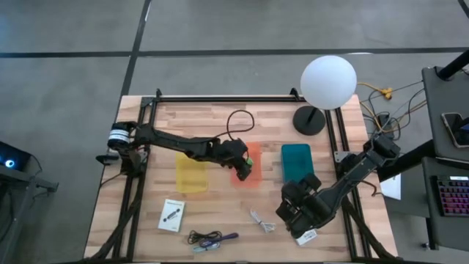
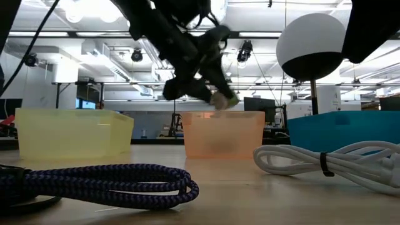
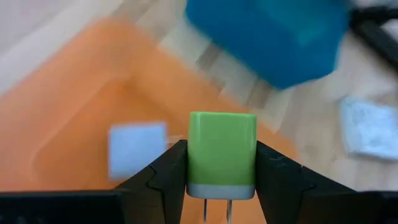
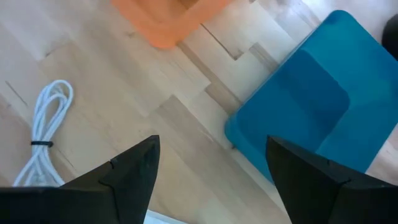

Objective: Pick and place items into bin
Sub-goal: Put the green charger adapter into the orange bin, then put the left white card reader box into the blue bin

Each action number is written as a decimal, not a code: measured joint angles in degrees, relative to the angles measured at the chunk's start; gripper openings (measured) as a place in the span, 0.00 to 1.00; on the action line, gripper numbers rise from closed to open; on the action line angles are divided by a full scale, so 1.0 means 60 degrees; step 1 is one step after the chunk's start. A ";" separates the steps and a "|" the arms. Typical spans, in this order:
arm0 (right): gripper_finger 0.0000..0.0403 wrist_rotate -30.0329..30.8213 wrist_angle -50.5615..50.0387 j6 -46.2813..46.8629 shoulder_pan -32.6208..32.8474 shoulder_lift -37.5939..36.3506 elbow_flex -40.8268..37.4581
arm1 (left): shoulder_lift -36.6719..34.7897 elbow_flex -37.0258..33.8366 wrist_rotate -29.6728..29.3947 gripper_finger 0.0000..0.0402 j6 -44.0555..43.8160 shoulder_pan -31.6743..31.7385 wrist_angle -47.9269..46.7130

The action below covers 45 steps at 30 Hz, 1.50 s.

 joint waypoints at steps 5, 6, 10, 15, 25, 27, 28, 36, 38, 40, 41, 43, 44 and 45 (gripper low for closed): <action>0.69 -0.0002 0.0032 0.0041 0.0006 0.0000 -0.0044 | 0.0010 0.0004 -0.0013 0.38 0.0716 -0.0129 -0.0319; 0.69 -0.0003 0.0049 0.0041 0.0006 0.0000 -0.0052 | 0.0007 0.0007 -0.0008 0.39 0.0773 -0.0138 -0.0405; 0.69 0.0001 0.0058 0.0010 -0.0026 0.0000 -0.0133 | -0.0147 0.0007 0.0018 0.48 0.0760 -0.0176 -0.0887; 0.69 0.0001 0.0112 -0.0035 -0.0056 0.0000 -0.0201 | -0.0405 0.0004 0.0054 0.57 0.0856 -0.0432 -0.1050; 0.69 0.0001 0.2035 -0.3027 -0.0052 0.0000 -0.0254 | -0.1955 0.0040 -0.1139 0.53 0.3309 -0.2347 -0.2949; 0.69 0.0005 0.2567 -0.3782 -0.0082 0.0000 -0.0276 | -0.2256 0.0037 -0.1515 0.51 0.2974 -0.2956 -0.3862; 0.69 -0.0001 0.2778 -0.4047 -0.0139 0.0000 -0.0276 | -0.2418 0.0035 -0.1586 0.51 0.2459 -0.3244 -0.4348; 0.69 -0.0270 0.3544 -0.4285 -0.0799 0.0000 -0.0338 | -0.3075 -0.0157 -0.2053 0.51 -0.5106 -0.5958 -0.7236; 0.69 -0.0815 0.4502 -0.5078 -0.0942 0.0000 -0.0431 | -0.3057 -0.0189 -0.2130 0.50 -0.6544 -0.6719 -0.7717; 0.69 -0.1283 0.5469 -0.5856 -0.1090 0.0024 -0.0499 | -0.2970 -0.0211 -0.2106 0.47 -0.7964 -0.7361 -0.8260; 0.69 -0.1387 0.5872 -0.6039 -0.1195 0.0072 -0.0502 | -0.2907 -0.0219 -0.2095 0.46 -0.8630 -0.7642 -0.8464; 0.69 -0.1469 0.6482 -0.6161 -0.1421 0.0190 -0.0502 | -0.2801 -0.0248 -0.1971 0.41 -0.9797 -0.8108 -0.8941; 0.69 -0.1516 0.6686 -0.6184 -0.1542 0.0257 -0.0502 | -0.2749 -0.0255 -0.1821 0.38 -1.0298 -0.8276 -0.9164; 0.69 -0.1528 0.6990 -0.6188 -0.1664 0.0356 -0.0502 | -0.2681 -0.0259 -0.1662 0.35 -1.0778 -0.8420 -0.9370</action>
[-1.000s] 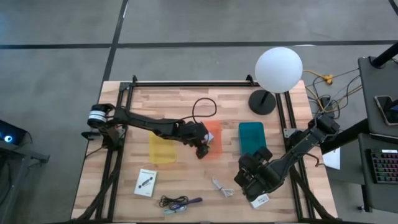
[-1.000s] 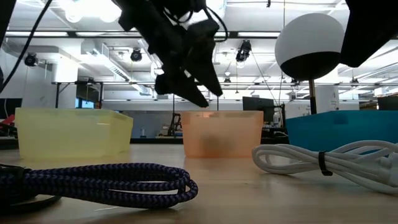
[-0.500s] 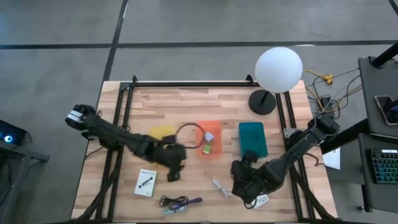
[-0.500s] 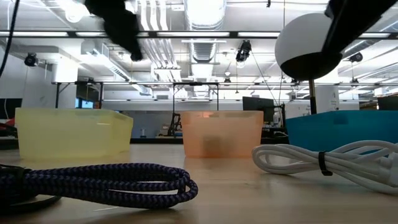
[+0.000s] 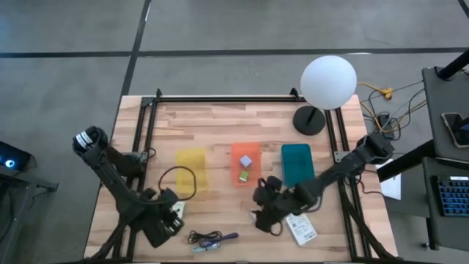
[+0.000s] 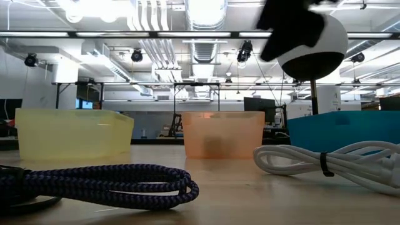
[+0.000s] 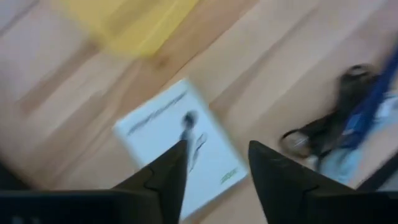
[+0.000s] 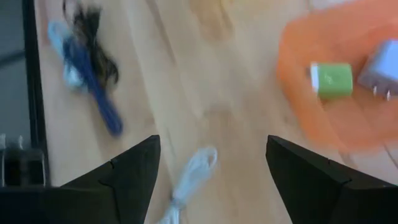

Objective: Pick and place items into bin
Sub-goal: Put the left white card reader box into the blue bin

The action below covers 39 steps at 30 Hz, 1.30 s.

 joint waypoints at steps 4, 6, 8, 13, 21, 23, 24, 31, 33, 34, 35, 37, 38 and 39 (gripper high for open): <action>0.67 -0.0907 0.1205 0.0036 -0.0486 0.0592 0.0004 | 0.0382 -0.0018 0.0715 0.20 -0.1124 -0.0294 -0.0654; 0.66 -0.1658 0.1953 0.0263 -0.0687 0.0987 0.0001 | 0.0580 -0.0018 0.1242 0.12 -0.1587 -0.0382 -0.1072; 0.65 -0.2027 0.2638 0.0559 -0.0824 0.1348 0.0011 | 0.0695 -0.0072 0.1509 0.05 -0.2147 -0.0464 -0.1354; 0.60 -0.1722 0.2976 0.0834 -0.0853 0.1978 0.0515 | 0.0694 -0.0522 0.1509 0.02 -0.3931 -0.0769 -0.1252; 0.54 -0.1613 0.2958 0.0632 -0.0851 0.2599 0.1265 | 0.0655 -0.2138 0.2121 0.02 -0.4227 -0.0814 0.0988; 0.54 -0.1580 0.3036 0.0608 -0.0851 0.2627 0.1341 | 0.0668 -0.2249 0.2374 0.02 -0.4246 -0.0814 0.0539; 0.53 -0.1535 0.2965 0.0605 -0.0851 0.2627 0.1341 | 0.0681 -0.2277 0.2491 0.02 -0.4246 -0.0818 0.0262; 0.53 -0.1437 0.2953 0.0583 -0.0860 0.2645 0.1373 | 0.0692 -0.2844 0.2744 0.02 -0.4245 -0.0814 0.1364; 0.53 -0.1363 0.2934 0.0571 -0.0873 0.2645 0.1370 | 0.0707 -0.2996 0.2400 0.02 -0.4223 -0.0816 0.2102; 0.53 -0.1274 0.2929 0.0564 -0.0873 0.2645 0.1370 | 0.0715 -0.2997 0.2209 0.02 -0.4225 -0.0814 0.2264; 0.53 -0.1196 0.2924 0.0560 -0.0874 0.2645 0.1365 | 0.0738 -0.2987 0.2099 0.02 -0.4231 -0.0806 0.2294; 0.53 -0.1109 0.2921 0.0505 -0.0895 0.2645 0.1351 | 0.0854 -0.2990 0.2039 0.02 -0.4231 -0.0752 0.2241; 0.53 -0.1051 0.2912 0.0436 -0.0904 0.2645 0.1348 | 0.0937 -0.2998 0.2031 0.02 -0.4235 -0.0731 0.2251; 0.53 -0.1016 0.2904 0.0358 -0.0906 0.2645 0.1341 | 0.0998 -0.2990 0.2023 0.02 -0.4222 -0.0727 0.2257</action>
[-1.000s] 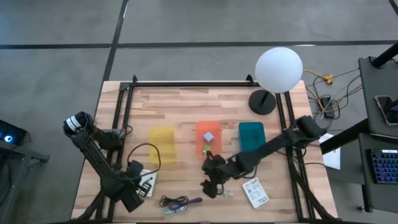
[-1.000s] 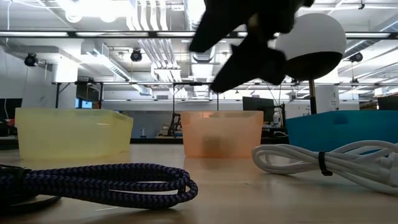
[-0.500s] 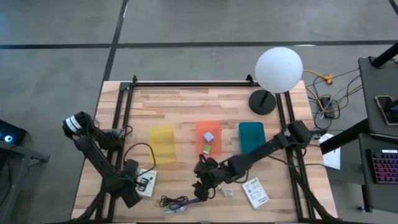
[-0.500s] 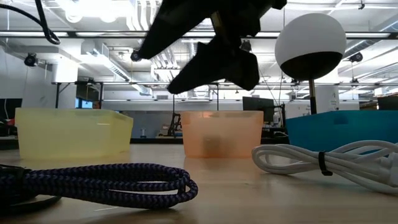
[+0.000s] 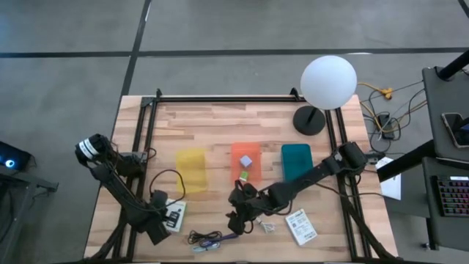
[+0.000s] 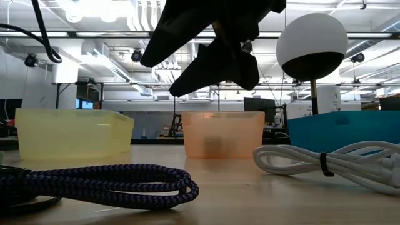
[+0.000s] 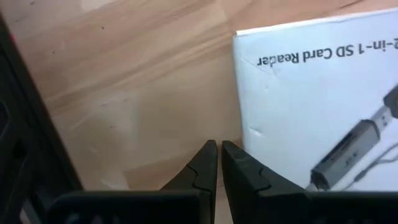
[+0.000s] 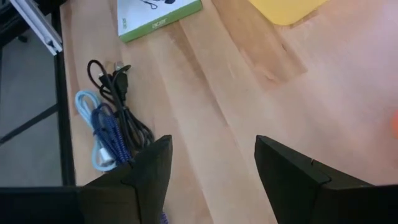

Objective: Pick and place items into bin
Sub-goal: Put the left white card reader box into the blue bin

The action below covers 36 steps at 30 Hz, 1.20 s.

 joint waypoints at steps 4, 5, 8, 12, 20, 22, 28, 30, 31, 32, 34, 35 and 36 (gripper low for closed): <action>0.53 0.0039 0.0001 -0.0309 -0.0033 0.0024 -0.0049 | 0.0098 0.0014 -0.0206 0.02 0.0037 0.0006 0.0178; 0.53 0.0020 0.0007 -0.0380 -0.0045 0.0072 -0.0051 | 0.0098 0.0014 -0.0336 0.02 0.0035 0.0013 0.0220; 0.53 -0.0612 0.0026 -0.0427 -0.0148 0.0380 -0.0051 | 0.0101 0.0050 -0.0704 0.02 0.0063 0.0134 0.0410; 0.53 -0.1657 0.0032 -0.0084 -0.0262 0.1033 0.0113 | 0.0101 0.0045 -0.1577 0.02 0.0367 0.0265 0.1303; 0.53 -0.1710 0.0153 -0.0244 -0.0307 0.1637 0.1122 | 0.0240 0.0042 -0.2691 0.02 0.1534 0.0654 0.3777; 0.53 -0.1742 0.0171 -0.0625 -0.0310 0.1703 0.1395 | 0.0333 0.0058 -0.2699 0.02 0.1808 0.0783 0.3792; 0.53 -0.2251 0.0090 -0.0988 -0.0287 0.2219 0.2269 | 0.0352 0.0271 -0.2559 0.02 0.2318 0.0838 0.3359; 0.53 -0.2251 0.0062 -0.1130 -0.0250 0.2530 0.2565 | 0.0329 0.0456 -0.2558 0.02 0.2361 0.0793 0.2755; 0.53 -0.2256 0.0039 -0.1311 -0.0236 0.2691 0.2752 | 0.0317 0.0561 -0.2490 0.02 0.2507 0.0780 0.2574; 0.53 -0.2256 0.0068 -0.1578 -0.0225 0.2825 0.2935 | 0.0316 0.0672 -0.2360 0.02 0.2708 0.0753 0.2502; 0.53 -0.2270 0.0029 -0.2146 -0.0204 0.3056 0.3321 | 0.0311 0.0879 -0.2199 0.02 0.3049 0.0655 0.2485; 0.53 -0.2278 0.0007 -0.2376 -0.0204 0.3144 0.3543 | 0.0309 0.0979 -0.2175 0.02 0.3075 0.0578 0.2477; 0.53 -0.2278 -0.0136 -0.2568 -0.0204 0.3203 0.3747 | 0.0307 0.1062 -0.2174 0.02 0.3004 0.0499 0.2401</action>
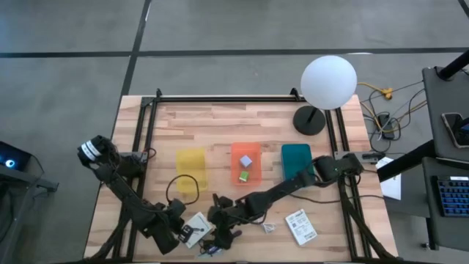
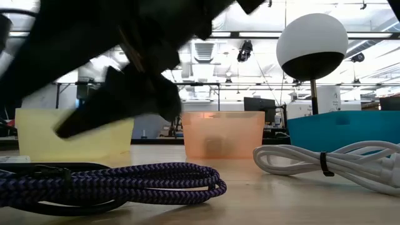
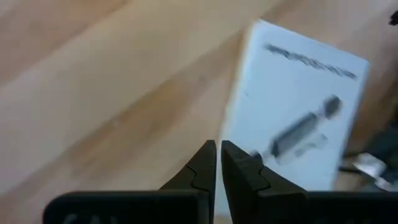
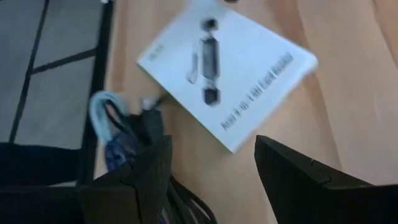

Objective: Pick and place items into bin
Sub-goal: Put the left white card reader box into the blue bin

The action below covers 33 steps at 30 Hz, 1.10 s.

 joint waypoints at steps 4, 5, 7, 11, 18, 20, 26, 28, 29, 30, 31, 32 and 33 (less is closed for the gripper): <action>0.53 0.0529 -0.0952 -0.0191 -0.0044 0.0288 0.0777 | -0.0012 0.0040 0.0189 0.02 -0.1042 -0.0439 -0.0459; 0.53 0.0843 -0.1067 -0.0222 -0.0048 0.0379 0.0878 | -0.0009 0.0026 0.0207 0.02 -0.1322 -0.0595 -0.0489; 0.53 0.1358 -0.1136 -0.0541 -0.0055 0.0484 0.0982 | 0.0032 0.0036 0.0231 0.02 -0.1989 -0.0950 -0.0326; 0.53 0.1282 -0.1170 -0.2168 -0.0052 0.0671 0.1224 | 0.0168 0.0176 0.0363 0.02 -0.2571 -0.1425 -0.0040; 0.53 0.1213 -0.1855 -0.3162 -0.0053 0.0699 0.1230 | 0.0642 0.0299 0.0338 0.02 -0.2534 -0.1382 0.1219; 0.53 0.1098 -0.1890 -0.3398 -0.0055 0.0786 0.1229 | 0.0906 0.0299 0.0260 0.02 -0.2533 -0.1332 0.1719; 0.53 0.0814 -0.2007 -0.3466 -0.0044 0.0906 0.1215 | 0.1412 0.0315 -0.0183 0.02 -0.2283 -0.1055 0.2563; 0.53 0.0805 -0.1984 -0.3470 -0.0047 0.0902 0.1221 | 0.1461 0.0317 -0.0503 0.02 -0.1971 -0.0872 0.2678; 0.53 0.0769 -0.1988 -0.3470 -0.0051 0.0902 0.1221 | 0.1474 0.0317 -0.0658 0.02 -0.1780 -0.0759 0.2687; 0.53 0.0748 -0.2016 -0.3463 -0.0052 0.0902 0.1218 | 0.1476 0.0317 -0.0710 0.02 -0.1628 -0.0652 0.2684; 0.53 0.0753 -0.2073 -0.3463 -0.0055 0.0902 0.1212 | 0.1465 0.0317 -0.0715 0.02 -0.1474 -0.0559 0.2690; 0.53 0.0750 -0.2079 -0.3444 -0.0064 0.0902 0.1210 | 0.1460 0.0317 -0.0788 0.02 -0.1271 -0.0472 0.2681; 0.53 0.0749 -0.2058 -0.3432 -0.0067 0.0902 0.1213 | 0.1459 0.0327 -0.0856 0.02 -0.1046 -0.0397 0.2676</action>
